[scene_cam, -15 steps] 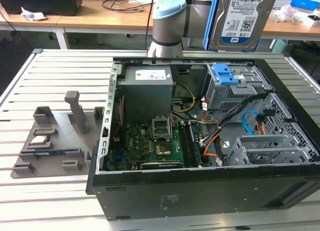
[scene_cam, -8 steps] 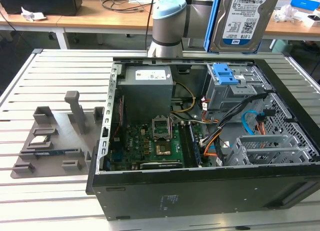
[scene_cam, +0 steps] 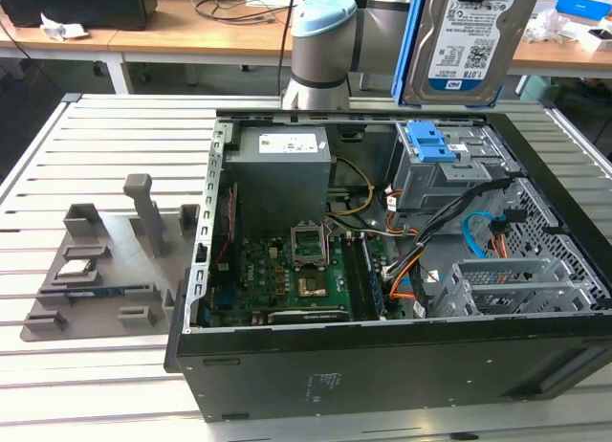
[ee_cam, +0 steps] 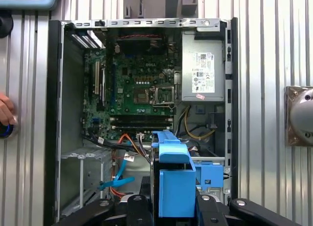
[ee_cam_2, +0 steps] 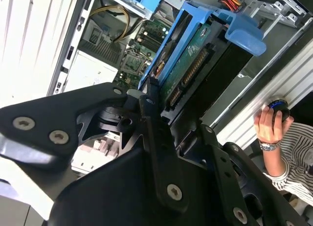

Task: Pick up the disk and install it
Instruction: 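Pick up the disk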

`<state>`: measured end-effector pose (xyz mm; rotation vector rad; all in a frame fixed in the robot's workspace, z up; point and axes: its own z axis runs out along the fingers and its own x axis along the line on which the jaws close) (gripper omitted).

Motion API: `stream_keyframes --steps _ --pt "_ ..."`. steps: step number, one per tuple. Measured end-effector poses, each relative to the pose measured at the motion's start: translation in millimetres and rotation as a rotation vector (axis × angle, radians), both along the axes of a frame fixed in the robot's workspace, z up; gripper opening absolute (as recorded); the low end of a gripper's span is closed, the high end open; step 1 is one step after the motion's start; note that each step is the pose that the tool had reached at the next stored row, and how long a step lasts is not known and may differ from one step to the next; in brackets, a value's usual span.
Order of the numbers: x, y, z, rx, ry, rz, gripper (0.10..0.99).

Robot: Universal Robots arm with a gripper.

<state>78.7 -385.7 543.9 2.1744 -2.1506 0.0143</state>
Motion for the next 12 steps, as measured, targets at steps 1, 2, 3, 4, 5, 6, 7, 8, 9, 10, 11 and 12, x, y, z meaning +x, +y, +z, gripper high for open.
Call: stream_keyframes --steps 1,2,3,4,5,6,7,8,9,10,11,12 --pt "0.1 -1.5 -0.2 -0.004 0.0000 0.000 0.365" --pt "0.1 -2.1 -0.3 -0.006 0.0000 0.000 0.365" --pt "0.1 -2.7 -0.3 -0.008 0.0000 0.000 0.365" --pt "0.1 -3.5 -0.5 -0.010 0.0000 0.000 0.365" --pt "0.2 -4.1 -0.6 -0.012 0.0000 0.000 0.365" --pt "0.2 -4.6 -0.7 -0.013 -0.0001 0.000 0.365" --pt "0.2 -5.4 -0.8 -0.015 0.0000 0.000 0.365" --pt "0.2 -5.9 -0.8 -0.017 0.0000 0.000 0.365" --pt "0.3 -6.6 -0.8 -0.019 0.0000 0.000 0.365" --pt "0.3 -7.2 -1.0 -0.020 0.0000 0.000 0.365" --pt "0.3 -7.8 -1.0 -0.022 0.0000 0.000 0.365" --pt "0.3 -8.3 -1.1 -0.023 0.0000 0.000 0.365"
